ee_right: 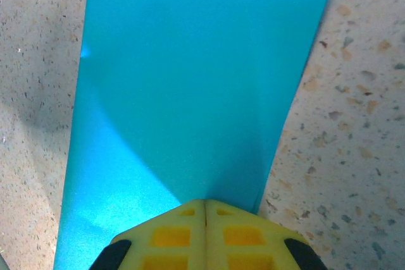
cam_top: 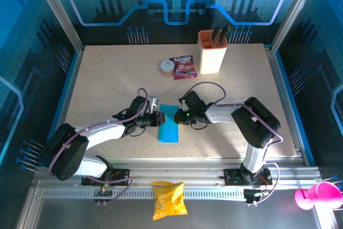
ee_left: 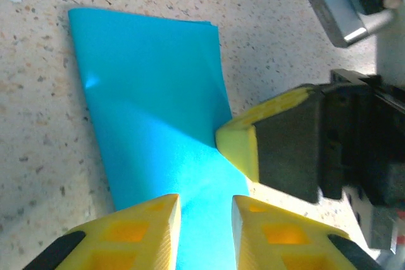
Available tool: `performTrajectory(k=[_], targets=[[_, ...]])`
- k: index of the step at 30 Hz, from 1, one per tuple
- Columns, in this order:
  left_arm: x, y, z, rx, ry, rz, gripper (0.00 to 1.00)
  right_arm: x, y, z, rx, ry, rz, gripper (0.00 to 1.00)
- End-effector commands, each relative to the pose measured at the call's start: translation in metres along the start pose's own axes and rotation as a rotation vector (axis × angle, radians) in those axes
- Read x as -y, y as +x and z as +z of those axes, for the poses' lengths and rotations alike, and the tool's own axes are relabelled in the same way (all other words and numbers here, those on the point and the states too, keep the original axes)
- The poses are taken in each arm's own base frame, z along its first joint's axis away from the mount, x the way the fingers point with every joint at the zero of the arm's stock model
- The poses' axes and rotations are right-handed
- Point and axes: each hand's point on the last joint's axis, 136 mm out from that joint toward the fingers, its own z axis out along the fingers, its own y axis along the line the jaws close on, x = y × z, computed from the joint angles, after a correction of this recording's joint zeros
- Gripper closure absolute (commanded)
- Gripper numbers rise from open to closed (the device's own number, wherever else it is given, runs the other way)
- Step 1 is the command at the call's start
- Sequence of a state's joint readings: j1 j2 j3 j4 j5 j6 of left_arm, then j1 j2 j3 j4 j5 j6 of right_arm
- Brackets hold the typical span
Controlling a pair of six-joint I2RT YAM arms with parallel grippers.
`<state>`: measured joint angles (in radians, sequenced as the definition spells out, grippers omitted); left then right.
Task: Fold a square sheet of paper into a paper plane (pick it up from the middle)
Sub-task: First fold the square sheet of paper in half at the center of the table.
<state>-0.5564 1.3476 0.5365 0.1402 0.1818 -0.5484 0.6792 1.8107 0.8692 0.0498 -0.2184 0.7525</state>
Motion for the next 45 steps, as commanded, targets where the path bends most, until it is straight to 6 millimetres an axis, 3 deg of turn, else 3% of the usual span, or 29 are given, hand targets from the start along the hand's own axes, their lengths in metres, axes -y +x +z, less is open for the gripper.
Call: performTrajectory(k=[1,11,45], targets=[[0.005,0.016,-0.008,-0.029,0.032,-0.02,0.71,0.065,0.059,0.009,-0.187,0.211,0.09,1.0],[-0.004,0.046,-0.01,-0.077,0.012,-0.036,0.72,0.068,0.06,0.011,-0.2,0.216,0.095,1.0],[0.001,0.061,0.007,-0.113,0.016,-0.032,0.72,0.074,0.066,0.015,-0.213,0.22,0.102,1.0]])
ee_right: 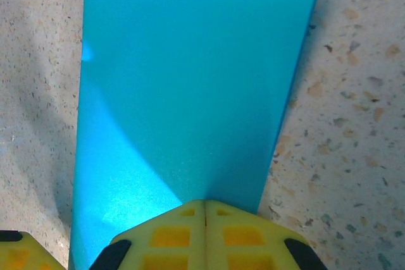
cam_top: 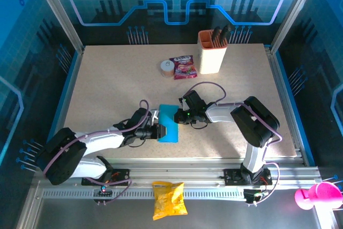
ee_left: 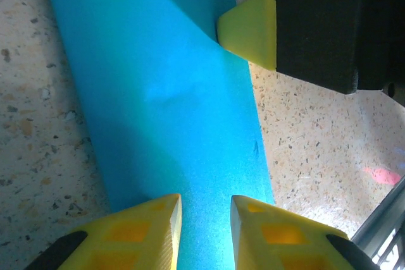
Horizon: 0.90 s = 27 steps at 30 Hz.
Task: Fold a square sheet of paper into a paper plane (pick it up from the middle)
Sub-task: First fold the square sheet of paper in half at the center of the table, then move the square sheet of paper to the center of the table.
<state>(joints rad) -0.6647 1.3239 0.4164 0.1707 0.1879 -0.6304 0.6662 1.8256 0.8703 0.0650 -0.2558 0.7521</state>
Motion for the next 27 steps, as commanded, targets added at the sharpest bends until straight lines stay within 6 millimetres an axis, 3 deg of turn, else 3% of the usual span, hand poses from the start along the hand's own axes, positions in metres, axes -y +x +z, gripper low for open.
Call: performTrajectory(k=[1,7,10,15,18,27], targets=[[0.002,0.0,0.004,0.003,0.005,-0.007,0.72,0.075,0.065,0.011,-0.197,0.246,0.098,1.0],[0.001,0.001,0.009,-0.001,0.001,-0.009,0.73,0.073,0.065,0.011,-0.197,0.236,0.099,1.0],[0.0,0.001,0.009,0.002,-0.006,-0.011,0.73,0.063,0.06,0.007,-0.188,0.202,0.091,1.0],[-0.002,0.001,0.008,0.007,-0.018,-0.014,0.73,0.036,0.039,-0.013,-0.126,0.134,0.063,0.72],[-0.002,0.0,0.008,0.009,-0.019,-0.016,0.73,0.025,0.028,-0.026,-0.087,0.12,0.041,0.65],[-0.001,-0.002,0.008,0.016,-0.015,-0.022,0.74,0.039,0.021,-0.043,-0.028,0.146,0.059,0.64]])
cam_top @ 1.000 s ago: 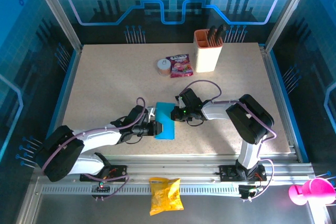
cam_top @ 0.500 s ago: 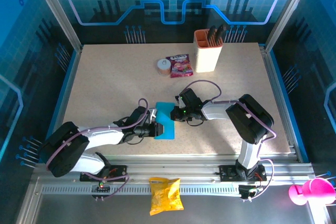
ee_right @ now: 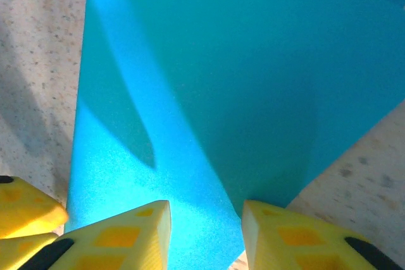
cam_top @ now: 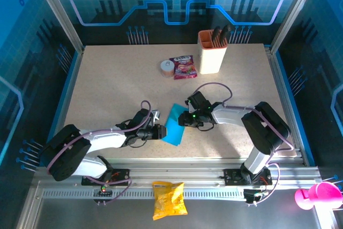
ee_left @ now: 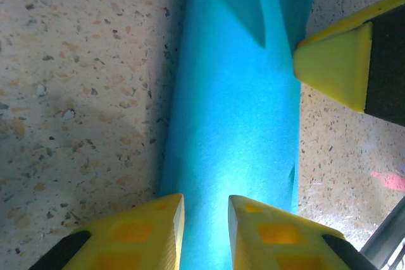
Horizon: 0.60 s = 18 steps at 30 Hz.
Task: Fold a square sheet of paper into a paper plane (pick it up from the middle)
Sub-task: Move the square sheet of paper to the center of the table.
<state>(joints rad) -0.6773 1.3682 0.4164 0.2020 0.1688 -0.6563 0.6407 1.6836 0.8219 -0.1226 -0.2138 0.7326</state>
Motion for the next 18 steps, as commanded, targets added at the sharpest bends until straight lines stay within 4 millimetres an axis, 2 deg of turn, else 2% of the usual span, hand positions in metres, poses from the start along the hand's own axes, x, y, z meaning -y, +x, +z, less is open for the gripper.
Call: performTrajectory(k=[1,7,10,14,18], targets=[[0.004,-0.005,0.0,0.024,0.007,-0.003,0.74,0.022,0.002,-0.008,0.01,0.045,0.035,0.63],[0.014,-0.011,-0.004,0.036,0.04,-0.015,0.74,0.01,-0.012,-0.023,0.058,-0.034,-0.002,0.49],[0.021,-0.017,-0.008,0.054,0.052,-0.016,0.73,0.004,-0.02,-0.035,0.088,-0.058,-0.017,0.48],[0.024,-0.026,-0.01,0.071,0.031,-0.005,0.71,0.011,-0.031,-0.05,0.137,-0.063,0.002,0.46],[0.028,-0.038,-0.009,0.088,0.011,0.02,0.68,0.026,-0.036,-0.056,0.148,-0.04,0.045,0.46]])
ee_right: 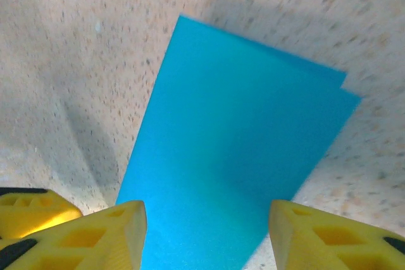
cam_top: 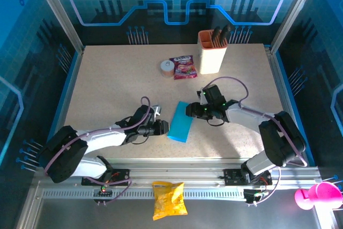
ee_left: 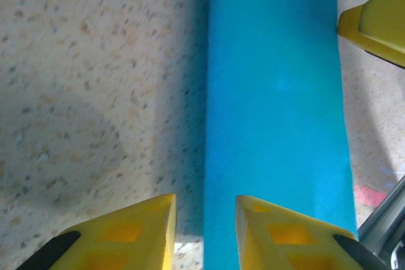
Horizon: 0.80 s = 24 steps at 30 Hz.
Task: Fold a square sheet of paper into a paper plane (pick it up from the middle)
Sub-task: Move the square sheet of paper to the center of the table.
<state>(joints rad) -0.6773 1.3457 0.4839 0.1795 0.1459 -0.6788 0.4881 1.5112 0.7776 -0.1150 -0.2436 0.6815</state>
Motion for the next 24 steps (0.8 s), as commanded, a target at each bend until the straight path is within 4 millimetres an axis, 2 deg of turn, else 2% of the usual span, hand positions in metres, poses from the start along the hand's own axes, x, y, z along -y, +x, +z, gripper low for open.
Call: performTrajectory(k=[1,5,10,16,19,24], targets=[[0.007,-0.016,0.001,0.031,-0.028,0.034,0.68,0.017,0.004,-0.004,-0.019,0.026,0.029,0.46],[0.012,-0.024,0.011,0.014,-0.039,0.064,0.66,0.021,0.004,0.0,-0.029,0.013,0.052,0.47],[0.013,-0.02,0.025,-0.028,-0.027,0.062,0.66,0.018,0.003,0.009,-0.045,-0.024,0.071,0.48],[0.014,-0.014,0.026,-0.039,0.0,0.041,0.65,0.015,0.004,0.014,-0.058,-0.052,0.08,0.5],[0.014,-0.009,0.026,-0.052,0.011,0.033,0.65,0.015,0.003,0.017,-0.064,-0.058,0.081,0.58],[0.012,-0.002,0.028,-0.069,0.015,0.028,0.65,0.014,-0.004,0.022,-0.072,-0.076,0.083,0.81]])
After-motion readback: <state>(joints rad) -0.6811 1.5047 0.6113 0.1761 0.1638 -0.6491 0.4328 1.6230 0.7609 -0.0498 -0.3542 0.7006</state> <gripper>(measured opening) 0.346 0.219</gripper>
